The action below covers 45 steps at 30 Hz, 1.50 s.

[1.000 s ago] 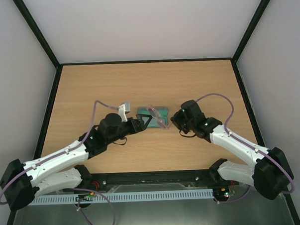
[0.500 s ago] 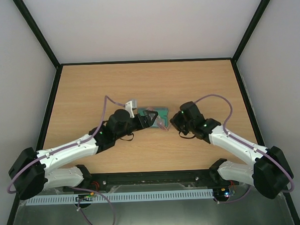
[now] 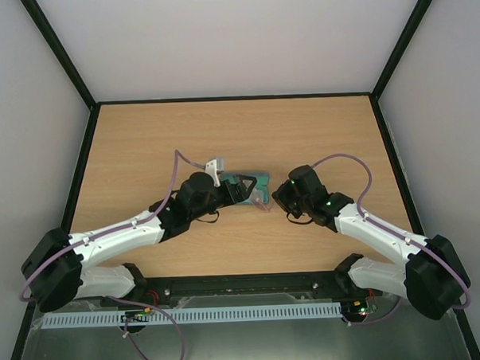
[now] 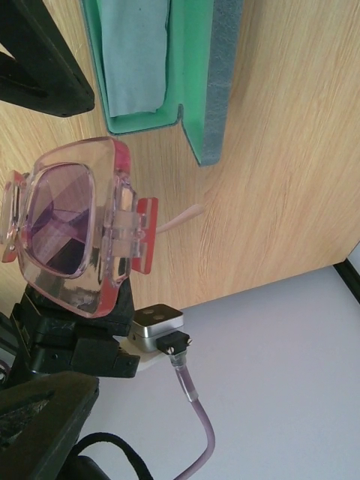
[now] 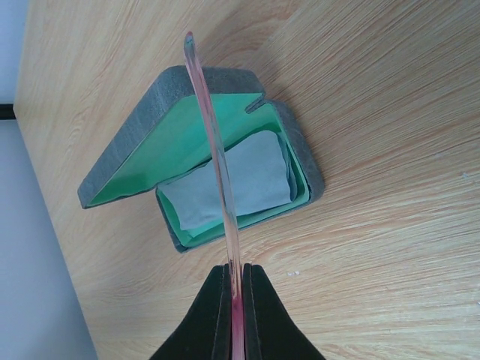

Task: Organize the sunglasses
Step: Fold the sunglasses.

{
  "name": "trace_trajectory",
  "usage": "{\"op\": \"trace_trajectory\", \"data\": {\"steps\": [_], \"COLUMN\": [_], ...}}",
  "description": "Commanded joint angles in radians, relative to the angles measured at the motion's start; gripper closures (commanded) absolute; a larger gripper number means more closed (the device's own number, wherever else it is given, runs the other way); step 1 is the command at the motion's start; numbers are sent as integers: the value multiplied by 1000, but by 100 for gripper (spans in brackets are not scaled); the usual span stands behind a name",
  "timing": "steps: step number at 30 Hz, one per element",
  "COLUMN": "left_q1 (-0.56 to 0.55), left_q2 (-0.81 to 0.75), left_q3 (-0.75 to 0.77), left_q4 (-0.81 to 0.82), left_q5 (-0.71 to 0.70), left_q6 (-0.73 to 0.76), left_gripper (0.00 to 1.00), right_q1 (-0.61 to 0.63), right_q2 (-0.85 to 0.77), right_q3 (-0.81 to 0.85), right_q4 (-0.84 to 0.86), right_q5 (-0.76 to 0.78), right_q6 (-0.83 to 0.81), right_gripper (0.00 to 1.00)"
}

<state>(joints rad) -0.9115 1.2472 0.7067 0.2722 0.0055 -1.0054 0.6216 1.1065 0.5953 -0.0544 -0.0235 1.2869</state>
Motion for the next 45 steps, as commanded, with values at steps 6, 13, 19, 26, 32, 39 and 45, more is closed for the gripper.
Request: {"op": "trace_trajectory", "data": {"steps": [6,13,19,26,32,39,45], "left_q1": [-8,-10,-10,-10,-10,-11,-11], "left_q2": [29,43,45,53,61,63,66], "left_q3": [35,43,41,45,51,54,59], "left_q4": [33,25,29,17,10,0,-8], "left_q5": [-10,-16,-22,-26,-26,-29,-29], "left_q6": [20,24,24,23,23,22,22], "left_gripper": [7,15,21,33,42,49,55], "right_q1": [6,6,5,6,7,7,6], "right_q2": [-13,-16,-13,-11,-13,-20,-22], "right_q3": [-8,-18,-17,-20,-16,-13,-13], "right_q4": [16,25,28,33,32,26,24], "right_q5": [-8,-11,-14,-16,-18,-12,-12], "right_q6": [0,5,3,3,0,-9,-13], "right_gripper": [99,99,99,99,99,99,99]}}
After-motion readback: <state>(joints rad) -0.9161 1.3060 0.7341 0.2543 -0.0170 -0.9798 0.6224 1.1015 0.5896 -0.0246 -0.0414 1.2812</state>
